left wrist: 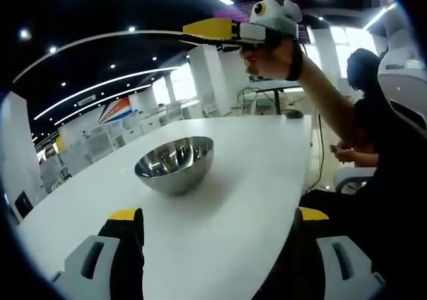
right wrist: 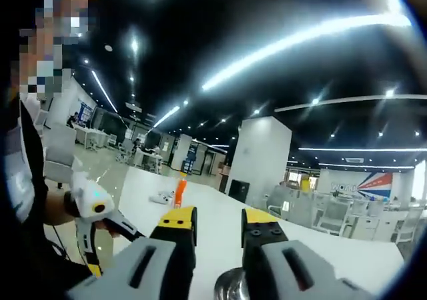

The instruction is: Pick up the QQ candy scattered on the table and place it into the stainless steel bowl on the table

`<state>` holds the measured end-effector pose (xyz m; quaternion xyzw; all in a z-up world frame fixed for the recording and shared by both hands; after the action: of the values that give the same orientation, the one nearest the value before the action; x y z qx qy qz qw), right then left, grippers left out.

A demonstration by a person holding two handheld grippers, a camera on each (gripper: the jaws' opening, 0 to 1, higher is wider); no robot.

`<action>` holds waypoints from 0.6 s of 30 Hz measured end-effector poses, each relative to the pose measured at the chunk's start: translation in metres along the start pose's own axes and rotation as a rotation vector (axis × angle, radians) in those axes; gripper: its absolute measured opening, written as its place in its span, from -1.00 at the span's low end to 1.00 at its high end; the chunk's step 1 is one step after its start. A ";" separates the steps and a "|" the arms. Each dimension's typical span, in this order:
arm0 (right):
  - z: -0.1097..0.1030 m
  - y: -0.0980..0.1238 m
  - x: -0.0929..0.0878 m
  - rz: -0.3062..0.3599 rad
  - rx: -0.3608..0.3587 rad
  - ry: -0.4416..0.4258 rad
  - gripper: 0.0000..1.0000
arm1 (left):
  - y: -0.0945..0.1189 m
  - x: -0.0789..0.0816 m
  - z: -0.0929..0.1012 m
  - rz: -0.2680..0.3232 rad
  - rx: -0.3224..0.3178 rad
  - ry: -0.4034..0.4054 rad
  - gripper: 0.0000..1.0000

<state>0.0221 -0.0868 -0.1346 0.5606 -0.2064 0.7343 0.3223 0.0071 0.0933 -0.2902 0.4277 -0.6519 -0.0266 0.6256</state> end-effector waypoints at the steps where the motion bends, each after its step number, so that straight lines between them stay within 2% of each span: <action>1: -0.008 0.001 -0.002 -0.006 0.025 0.017 -0.50 | 0.000 0.000 0.000 0.001 -0.001 -0.001 0.87; 4: -0.025 0.000 -0.013 -0.038 0.066 0.017 -0.50 | 0.000 0.001 0.000 0.002 0.002 0.001 0.87; 7: -0.048 -0.005 -0.034 -0.087 0.148 -0.005 -0.47 | 0.000 0.003 0.000 0.005 0.004 0.001 0.87; 8: -0.055 -0.008 -0.044 -0.090 0.175 -0.031 -0.40 | 0.000 0.003 0.000 0.007 0.004 -0.001 0.87; 10: -0.060 -0.013 -0.060 -0.119 0.190 -0.059 -0.35 | 0.001 0.005 0.000 0.013 0.004 -0.001 0.88; 15: -0.067 -0.021 -0.099 -0.208 0.212 -0.152 -0.41 | 0.003 0.006 0.000 0.017 0.010 -0.002 0.88; 18: -0.067 -0.025 -0.132 -0.298 0.214 -0.222 -0.42 | 0.004 0.005 -0.001 0.015 0.014 0.000 0.88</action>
<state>0.0153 -0.0561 -0.2812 0.6935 -0.0766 0.6299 0.3412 0.0063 0.0932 -0.2833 0.4273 -0.6553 -0.0173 0.6226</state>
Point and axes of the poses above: the point that each gripper's makers call its tool centre point, and the gripper's own axes: y roughly backward along the fingers, z roughly to its right, x roughly out of its top, the point moved 7 cm from there along y, roughly backward along the fingers, and after that the axes turned 15 degrees about -z, right-handed, at the moved point
